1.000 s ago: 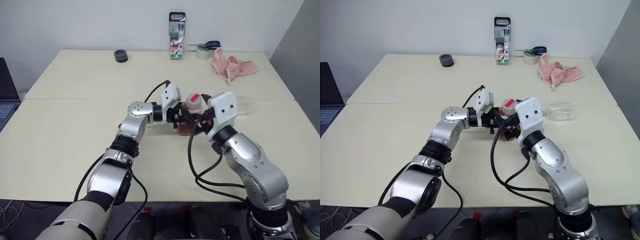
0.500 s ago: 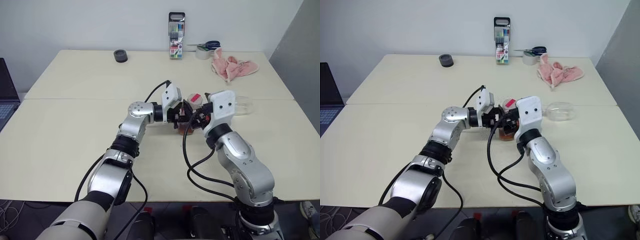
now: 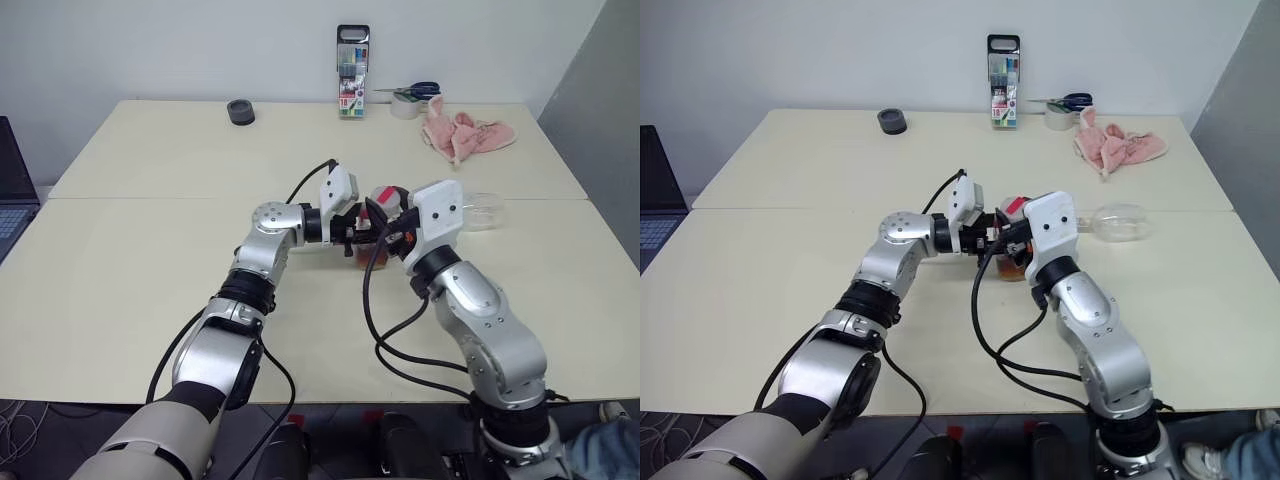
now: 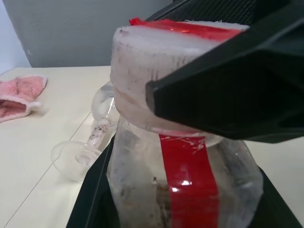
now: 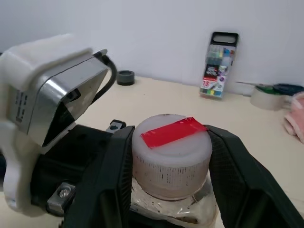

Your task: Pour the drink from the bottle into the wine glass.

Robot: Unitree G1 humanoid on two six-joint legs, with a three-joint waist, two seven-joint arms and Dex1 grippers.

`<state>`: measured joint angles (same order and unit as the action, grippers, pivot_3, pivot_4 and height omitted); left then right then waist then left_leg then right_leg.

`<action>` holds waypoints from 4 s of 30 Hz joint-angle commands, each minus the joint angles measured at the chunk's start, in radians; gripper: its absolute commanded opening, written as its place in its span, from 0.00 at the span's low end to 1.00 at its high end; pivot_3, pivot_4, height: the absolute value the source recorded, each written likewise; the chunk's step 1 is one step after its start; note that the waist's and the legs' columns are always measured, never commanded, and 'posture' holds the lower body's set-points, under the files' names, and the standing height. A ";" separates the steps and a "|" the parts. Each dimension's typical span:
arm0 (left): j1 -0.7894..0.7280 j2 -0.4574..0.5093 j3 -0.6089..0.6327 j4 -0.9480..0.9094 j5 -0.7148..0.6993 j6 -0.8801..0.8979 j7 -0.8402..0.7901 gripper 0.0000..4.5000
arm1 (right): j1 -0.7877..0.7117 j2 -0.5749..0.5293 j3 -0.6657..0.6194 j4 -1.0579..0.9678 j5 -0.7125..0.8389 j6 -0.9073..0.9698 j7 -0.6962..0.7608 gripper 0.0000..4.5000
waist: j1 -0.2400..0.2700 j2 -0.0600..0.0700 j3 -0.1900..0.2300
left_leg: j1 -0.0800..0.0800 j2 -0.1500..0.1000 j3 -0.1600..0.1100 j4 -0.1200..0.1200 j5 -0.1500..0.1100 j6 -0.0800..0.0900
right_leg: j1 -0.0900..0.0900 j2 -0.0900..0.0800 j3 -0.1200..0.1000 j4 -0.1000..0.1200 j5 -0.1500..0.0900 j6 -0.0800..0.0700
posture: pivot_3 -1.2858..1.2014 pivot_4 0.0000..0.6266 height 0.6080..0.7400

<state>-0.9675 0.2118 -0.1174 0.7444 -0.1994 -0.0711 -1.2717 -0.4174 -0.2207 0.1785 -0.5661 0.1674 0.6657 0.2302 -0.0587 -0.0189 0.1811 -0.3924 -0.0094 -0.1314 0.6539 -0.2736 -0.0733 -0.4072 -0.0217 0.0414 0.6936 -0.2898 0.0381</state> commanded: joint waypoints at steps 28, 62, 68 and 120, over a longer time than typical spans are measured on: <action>-0.090 0.046 0.006 0.031 -0.036 0.049 -0.232 0.38 | -0.100 -0.199 -0.095 0.009 0.167 -0.036 0.215 0.95 | 0.000 0.000 0.000 | -0.002 0.000 -0.002 0.006 -0.001 0.001 | 0.000 0.000 -0.001 0.003 0.000 0.000 | 0.52 0.24 1.00; -0.073 0.053 0.005 0.028 -0.030 0.039 -0.225 0.38 | -0.036 -0.252 -0.222 -0.043 0.264 0.085 0.192 0.95 | 0.001 0.000 0.000 | -0.002 0.000 -0.002 0.006 -0.001 0.001 | 0.000 0.000 -0.001 0.003 0.000 0.000 | 0.52 0.24 1.00; -0.071 0.056 0.004 0.032 -0.028 0.033 -0.228 0.38 | -0.036 -0.256 -0.232 -0.043 0.276 0.086 0.187 0.95 | 0.001 0.000 0.000 | -0.002 0.000 -0.002 0.006 -0.001 0.001 | 0.000 0.000 -0.001 0.003 0.000 0.000 | 0.52 0.24 1.00; -0.081 0.049 0.013 0.062 -0.021 0.005 -0.216 0.37 | -0.048 -0.255 -0.149 -0.048 0.273 0.046 0.211 0.95 | 0.001 0.000 0.000 | -0.002 0.000 -0.002 0.006 -0.001 0.001 | 0.000 0.000 -0.001 0.003 0.000 0.000 | 0.52 0.24 1.00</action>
<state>-1.0304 0.2656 -0.1152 0.8349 -0.2121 -0.0519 -1.4862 -0.4451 -0.4790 0.0357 -0.5982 0.4496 0.7399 0.4492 -0.0579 -0.0191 0.1813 -0.3947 -0.0095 -0.1333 0.6603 -0.2743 -0.0720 -0.4068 -0.0213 0.0402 0.6966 -0.2900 0.0381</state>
